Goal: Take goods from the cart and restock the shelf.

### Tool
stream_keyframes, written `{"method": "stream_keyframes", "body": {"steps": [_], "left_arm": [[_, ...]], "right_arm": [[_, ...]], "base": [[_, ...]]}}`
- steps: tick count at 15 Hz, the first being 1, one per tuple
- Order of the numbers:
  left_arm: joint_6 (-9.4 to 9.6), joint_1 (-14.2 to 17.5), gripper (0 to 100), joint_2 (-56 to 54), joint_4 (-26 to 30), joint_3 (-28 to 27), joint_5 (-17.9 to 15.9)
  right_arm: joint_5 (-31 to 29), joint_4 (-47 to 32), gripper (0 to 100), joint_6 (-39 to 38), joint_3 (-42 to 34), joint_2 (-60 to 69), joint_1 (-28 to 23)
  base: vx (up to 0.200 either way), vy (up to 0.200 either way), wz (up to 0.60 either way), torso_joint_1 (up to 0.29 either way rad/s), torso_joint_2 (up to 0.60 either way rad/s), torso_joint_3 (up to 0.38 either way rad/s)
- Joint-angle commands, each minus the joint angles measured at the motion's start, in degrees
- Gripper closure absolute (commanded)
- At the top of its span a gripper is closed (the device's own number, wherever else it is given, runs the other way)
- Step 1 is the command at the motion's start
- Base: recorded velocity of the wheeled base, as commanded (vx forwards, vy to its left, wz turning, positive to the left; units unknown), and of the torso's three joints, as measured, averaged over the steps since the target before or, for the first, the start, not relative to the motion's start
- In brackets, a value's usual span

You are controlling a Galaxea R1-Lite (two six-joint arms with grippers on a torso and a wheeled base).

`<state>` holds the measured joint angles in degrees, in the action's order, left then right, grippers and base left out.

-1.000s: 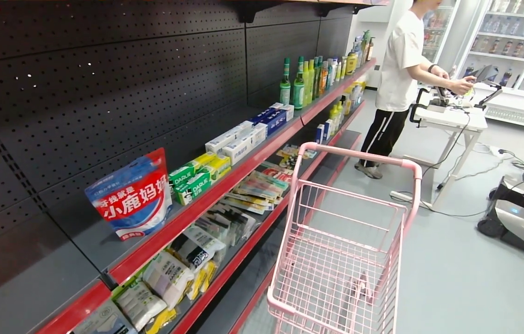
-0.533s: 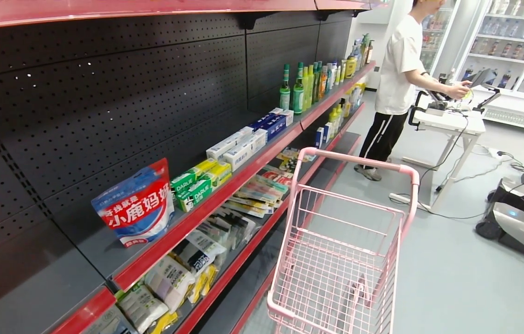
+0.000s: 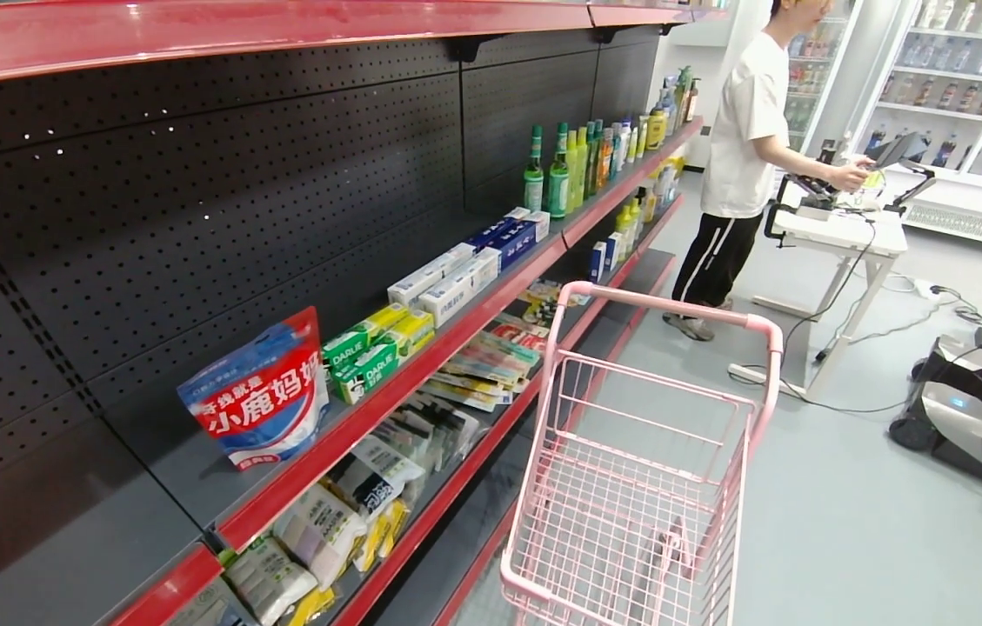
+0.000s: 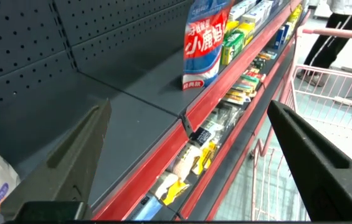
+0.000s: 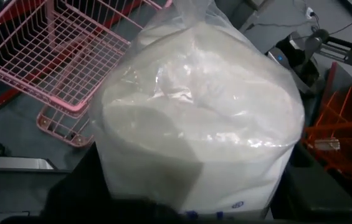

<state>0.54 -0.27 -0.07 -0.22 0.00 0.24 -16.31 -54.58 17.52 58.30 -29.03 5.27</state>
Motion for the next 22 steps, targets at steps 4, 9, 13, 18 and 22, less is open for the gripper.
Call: {"method": "stream_keyframes", "body": {"steps": [4,9,13,18,22], "left_arm": [[-0.01,0.0,0,0.1,0.0,0.0,0.0],[-0.01,0.0,0,0.1,-0.1,0.0,0.0],[-0.01,0.0,0,0.1,-0.1,0.0,0.0],[-0.01,0.0,0,0.1,-0.1,0.0,0.0],[-0.01,0.0,0,0.1,0.0,0.0,0.0]], "right_arm": [[0.1,1.6,100,0.1,-3.2,-1.1,0.0],[2.3,7.1,100,1.7,-6.4,-1.4,0.0],[3.2,7.1,100,2.1,-6.5,-1.7,0.0],[3.2,7.6,100,2.1,-6.4,-2.3,0.0],[3.0,7.6,100,2.0,-6.4,-2.1,-0.1]], "base": [[0.000,0.000,0.45,0.004,0.00,0.001],[0.000,0.000,0.60,0.004,0.00,-0.003],[0.000,0.000,0.60,0.006,0.00,0.001],[0.000,0.000,0.60,0.004,0.01,0.003],[0.000,0.000,0.60,0.005,0.00,0.005]]}}
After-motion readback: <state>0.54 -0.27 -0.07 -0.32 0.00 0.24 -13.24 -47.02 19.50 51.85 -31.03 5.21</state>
